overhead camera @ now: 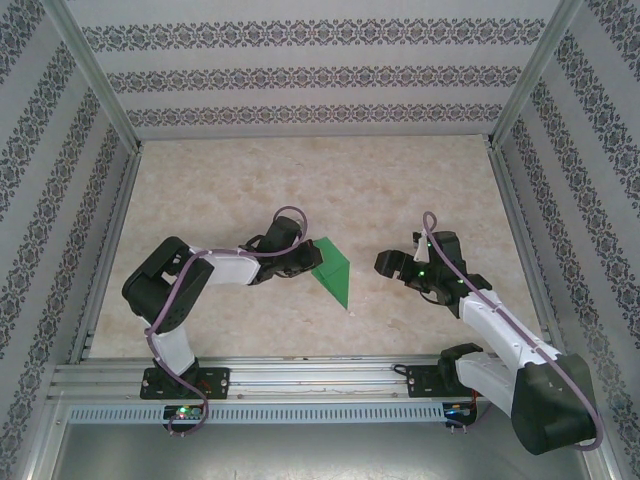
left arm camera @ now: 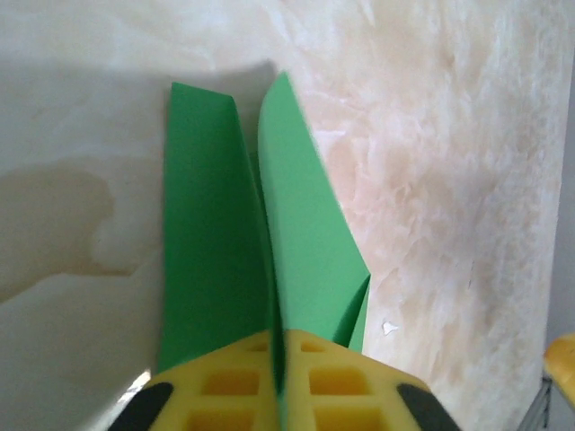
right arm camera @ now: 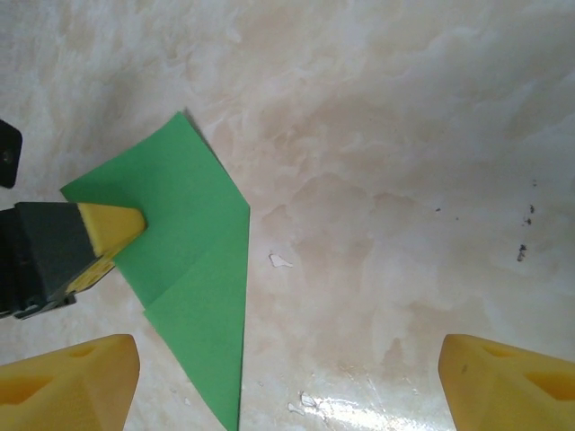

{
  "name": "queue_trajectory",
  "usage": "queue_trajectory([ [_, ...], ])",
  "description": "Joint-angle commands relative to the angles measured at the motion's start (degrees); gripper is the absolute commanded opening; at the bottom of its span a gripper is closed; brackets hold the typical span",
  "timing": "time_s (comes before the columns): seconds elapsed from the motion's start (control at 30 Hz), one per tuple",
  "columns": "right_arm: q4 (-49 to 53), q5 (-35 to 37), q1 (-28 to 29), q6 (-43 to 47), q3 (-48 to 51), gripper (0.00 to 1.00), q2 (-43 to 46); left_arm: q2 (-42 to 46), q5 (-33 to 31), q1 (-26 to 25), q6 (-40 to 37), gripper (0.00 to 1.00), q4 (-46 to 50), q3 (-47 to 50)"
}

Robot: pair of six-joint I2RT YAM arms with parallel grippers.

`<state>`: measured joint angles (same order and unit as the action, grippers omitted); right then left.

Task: Fold a paper plane with a square sheet of paper (fold left side to right side)
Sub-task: Pick up the paper from the center of the table, then fold the wing for the fifth time at the center of the table.

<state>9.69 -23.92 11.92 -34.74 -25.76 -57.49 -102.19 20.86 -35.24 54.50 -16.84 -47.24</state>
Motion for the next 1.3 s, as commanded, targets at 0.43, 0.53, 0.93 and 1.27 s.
queue_trajectory([
  [0.43, -17.9, -19.7, -2.1, 1.2, 0.4, 0.91, -7.6, 21.0, 14.5, 4.2, -19.6, 0.0, 1.2, 13.2],
  [0.53, -20.0, -22.5, 0.4, 2.9, 0.0, 0.9, -10.1, 23.9, 17.5, 5.5, -21.6, 0.0, 0.7, 15.2],
  [0.93, -35.2, -31.2, 8.3, 7.1, -1.0, 0.89, -22.2, 22.8, 28.1, 7.5, -23.1, 0.0, -4.4, 17.2],
  [1.27, -42.6, -35.6, 13.5, 5.0, -6.9, 0.8, -35.2, 19.8, 29.1, 7.4, -22.2, 0.0, -7.3, 17.3],
])
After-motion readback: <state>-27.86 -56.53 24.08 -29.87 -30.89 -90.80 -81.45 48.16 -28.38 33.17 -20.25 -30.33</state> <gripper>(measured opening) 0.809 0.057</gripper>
